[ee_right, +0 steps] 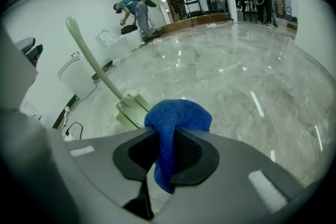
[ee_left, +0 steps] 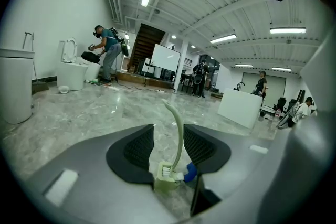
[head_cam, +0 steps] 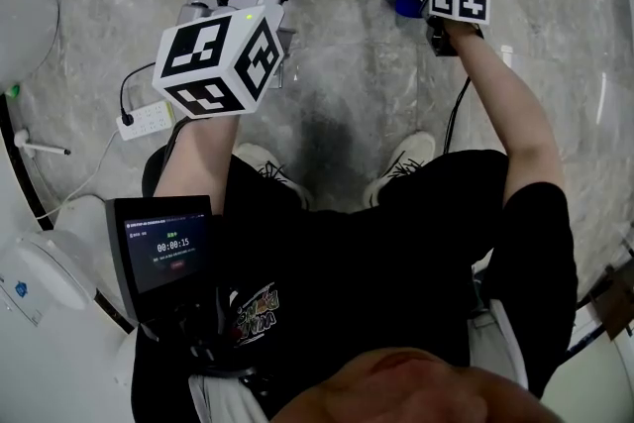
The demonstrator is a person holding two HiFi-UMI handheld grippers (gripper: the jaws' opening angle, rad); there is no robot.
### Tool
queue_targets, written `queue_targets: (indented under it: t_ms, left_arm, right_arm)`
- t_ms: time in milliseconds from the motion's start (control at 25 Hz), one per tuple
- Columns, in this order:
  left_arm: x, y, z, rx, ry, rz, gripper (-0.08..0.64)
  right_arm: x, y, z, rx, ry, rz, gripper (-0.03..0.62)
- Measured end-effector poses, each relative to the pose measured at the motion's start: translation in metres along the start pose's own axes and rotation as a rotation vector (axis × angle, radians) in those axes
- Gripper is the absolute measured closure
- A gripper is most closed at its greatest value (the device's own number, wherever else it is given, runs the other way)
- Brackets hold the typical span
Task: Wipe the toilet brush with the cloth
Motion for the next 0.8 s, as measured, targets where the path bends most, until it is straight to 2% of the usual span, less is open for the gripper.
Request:
queue_targets:
  t_ms: [120,240,600,680,800]
  left_arm:
    - [0.001,0.0,0.0,0.002,-0.002,-0.001,0.382]
    - [0.001,0.0,0.001,0.005,-0.004,0.001,0.382]
    - [0.002,-0.002,-0.001,0.002,-0.004,0.002,0.382]
    - [0.003,-0.002,-0.001,0.0,-0.001,0.001,0.382]
    - [0.005,0.0,-0.001,-0.002,0.0,-0.005,0.382]
  right_arm:
    - [-0.025,-0.012,-0.007,-0.005,-0.017,0.093,0.529]
    - [-0.036,-0.021,0.001,0.048,-0.056,0.121,0.528]
    - [0.0,-0.052,0.089,0.301,-0.046,0.005,0.529]
    - [0.005,-0.059,0.099,0.321,-0.051,-0.007,0.529]
    - [0.01,-0.059,0.097,0.285,-0.05,-0.015,0.528]
Point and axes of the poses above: the fingertips, and each gripper's own axes: y forward along the fingers, z to its right, x out of its underside, the point moved 2 cm from there along -y, backward along the fingers, and after that the axes turned 14 degrees about -x, right-handed, at the moved point
